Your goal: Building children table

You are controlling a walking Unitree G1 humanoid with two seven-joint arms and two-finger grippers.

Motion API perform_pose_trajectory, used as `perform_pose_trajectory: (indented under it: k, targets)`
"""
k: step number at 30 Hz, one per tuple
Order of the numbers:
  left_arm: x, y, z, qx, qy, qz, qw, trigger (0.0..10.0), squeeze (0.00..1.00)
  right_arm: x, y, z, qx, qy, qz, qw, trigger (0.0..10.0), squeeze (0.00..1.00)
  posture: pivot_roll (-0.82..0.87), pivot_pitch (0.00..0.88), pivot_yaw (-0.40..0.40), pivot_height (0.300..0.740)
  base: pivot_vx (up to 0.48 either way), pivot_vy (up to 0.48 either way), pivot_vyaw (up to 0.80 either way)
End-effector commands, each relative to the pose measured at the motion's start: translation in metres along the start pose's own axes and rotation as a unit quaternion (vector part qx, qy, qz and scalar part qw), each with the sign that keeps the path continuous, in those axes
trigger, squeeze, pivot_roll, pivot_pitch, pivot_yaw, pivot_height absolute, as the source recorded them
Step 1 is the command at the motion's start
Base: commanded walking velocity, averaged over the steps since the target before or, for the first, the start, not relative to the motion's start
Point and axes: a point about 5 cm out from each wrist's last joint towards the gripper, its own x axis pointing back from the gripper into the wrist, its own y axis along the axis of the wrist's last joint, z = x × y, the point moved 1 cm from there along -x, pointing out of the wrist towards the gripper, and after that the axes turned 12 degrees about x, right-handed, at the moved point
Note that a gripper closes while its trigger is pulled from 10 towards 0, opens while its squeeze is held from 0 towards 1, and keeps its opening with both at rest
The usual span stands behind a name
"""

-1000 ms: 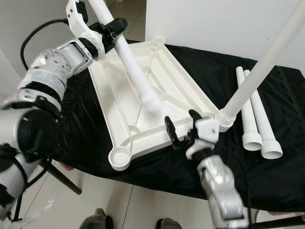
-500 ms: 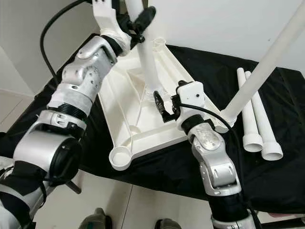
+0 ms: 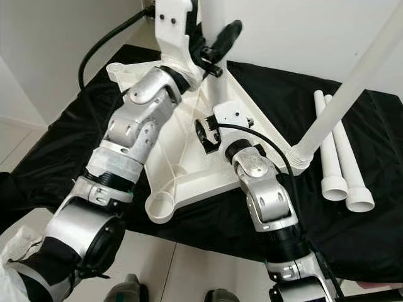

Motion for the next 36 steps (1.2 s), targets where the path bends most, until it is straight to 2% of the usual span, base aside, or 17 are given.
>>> perform_pose_trajectory:
  k: [1, 7, 17, 18, 21, 23, 24, 25, 36]
  targets:
    - [-0.002, 0.002, -0.010, -0.005, -0.010, -0.004, 1.000, 10.0, 0.00, -0.004, -0.001, 0.003, 0.005, 0.003, 0.002, 1.000, 10.0, 0.00, 0.10, 0.000, -0.057, 0.740, 0.000, 0.000, 0.00]
    - [-0.001, 0.004, -0.021, 0.000, -0.019, -0.010, 1.000, 10.0, 0.00, -0.016, -0.002, 0.001, 0.018, -0.005, 0.000, 1.000, 10.0, 0.00, 0.11, 0.000, -0.060, 0.740, 0.000, 0.000, 0.00]
    - [0.001, 0.005, -0.024, 0.003, -0.018, -0.007, 1.000, 10.0, 0.00, -0.023, 0.001, -0.006, 0.023, -0.024, -0.012, 0.999, 10.0, 0.00, 0.11, 0.000, -0.061, 0.740, 0.000, 0.000, 0.00]
    - [0.002, 0.005, -0.024, 0.004, -0.017, -0.007, 1.000, 10.0, 0.00, -0.023, 0.002, -0.007, 0.030, -0.024, -0.016, 0.999, 5.0, 0.00, 0.10, 0.000, -0.060, 0.740, 0.000, 0.000, 0.00]
    - [0.002, 0.004, -0.025, 0.005, -0.017, -0.005, 1.000, 10.0, 0.00, -0.023, 0.004, -0.007, 0.036, -0.023, -0.025, 0.999, 4.7, 0.00, 0.10, 0.000, -0.060, 0.740, 0.000, 0.000, 0.00]
    - [0.002, 0.004, -0.025, 0.005, -0.017, -0.004, 1.000, 10.0, 0.00, -0.023, 0.005, -0.007, 0.040, -0.022, -0.027, 0.999, 4.7, 0.00, 0.10, 0.000, -0.060, 0.740, 0.000, 0.000, 0.00]
    - [0.002, 0.003, -0.026, 0.006, -0.017, -0.003, 1.000, 10.0, 0.00, -0.023, 0.005, -0.008, 0.043, -0.026, -0.030, 0.998, 9.3, 0.00, 0.10, 0.000, -0.058, 0.740, 0.000, 0.000, 0.00]
    - [0.002, 0.003, -0.026, 0.007, -0.017, -0.002, 1.000, 10.0, 0.00, -0.023, 0.005, -0.008, 0.046, -0.026, -0.032, 0.998, 10.0, 0.00, 0.10, 0.000, -0.057, 0.740, 0.000, 0.000, 0.00]
    - [0.002, 0.003, -0.027, 0.009, -0.016, 0.000, 1.000, 10.0, 0.00, -0.023, 0.006, -0.010, 0.044, -0.036, -0.038, 0.998, 10.0, 0.00, 0.10, 0.000, -0.058, 0.740, 0.000, 0.000, 0.00]
